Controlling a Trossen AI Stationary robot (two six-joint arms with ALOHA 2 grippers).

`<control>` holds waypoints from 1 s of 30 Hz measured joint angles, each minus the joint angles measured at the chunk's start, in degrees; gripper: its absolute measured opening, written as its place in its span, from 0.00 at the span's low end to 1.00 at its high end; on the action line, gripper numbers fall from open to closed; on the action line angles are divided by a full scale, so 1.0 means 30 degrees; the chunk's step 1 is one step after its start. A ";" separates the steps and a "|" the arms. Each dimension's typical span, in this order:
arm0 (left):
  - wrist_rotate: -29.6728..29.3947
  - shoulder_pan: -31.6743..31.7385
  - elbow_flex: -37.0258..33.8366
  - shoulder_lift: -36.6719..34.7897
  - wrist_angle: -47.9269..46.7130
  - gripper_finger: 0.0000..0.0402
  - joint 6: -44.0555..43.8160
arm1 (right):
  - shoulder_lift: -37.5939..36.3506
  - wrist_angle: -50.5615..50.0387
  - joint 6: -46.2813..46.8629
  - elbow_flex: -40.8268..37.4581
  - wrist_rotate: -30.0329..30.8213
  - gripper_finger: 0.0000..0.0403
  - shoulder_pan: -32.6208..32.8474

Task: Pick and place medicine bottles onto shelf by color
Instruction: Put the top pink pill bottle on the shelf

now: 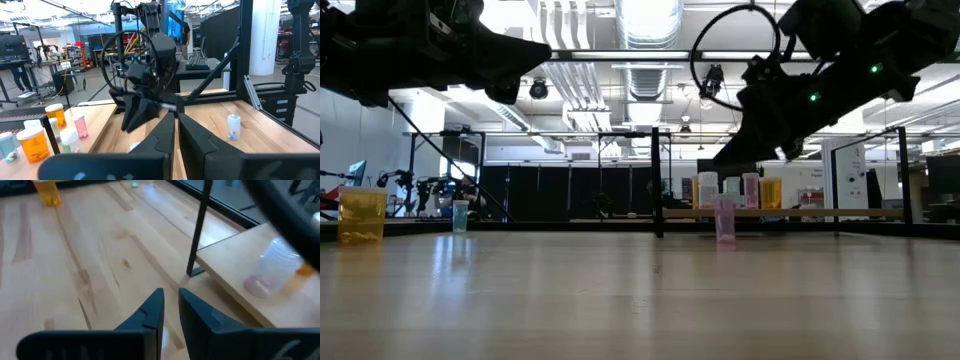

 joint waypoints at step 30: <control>0.0005 0.0000 -0.0007 0.0000 -0.0084 0.02 -0.0337 | 0.4744 -0.1319 0.0593 0.1857 0.0153 0.58 -0.0262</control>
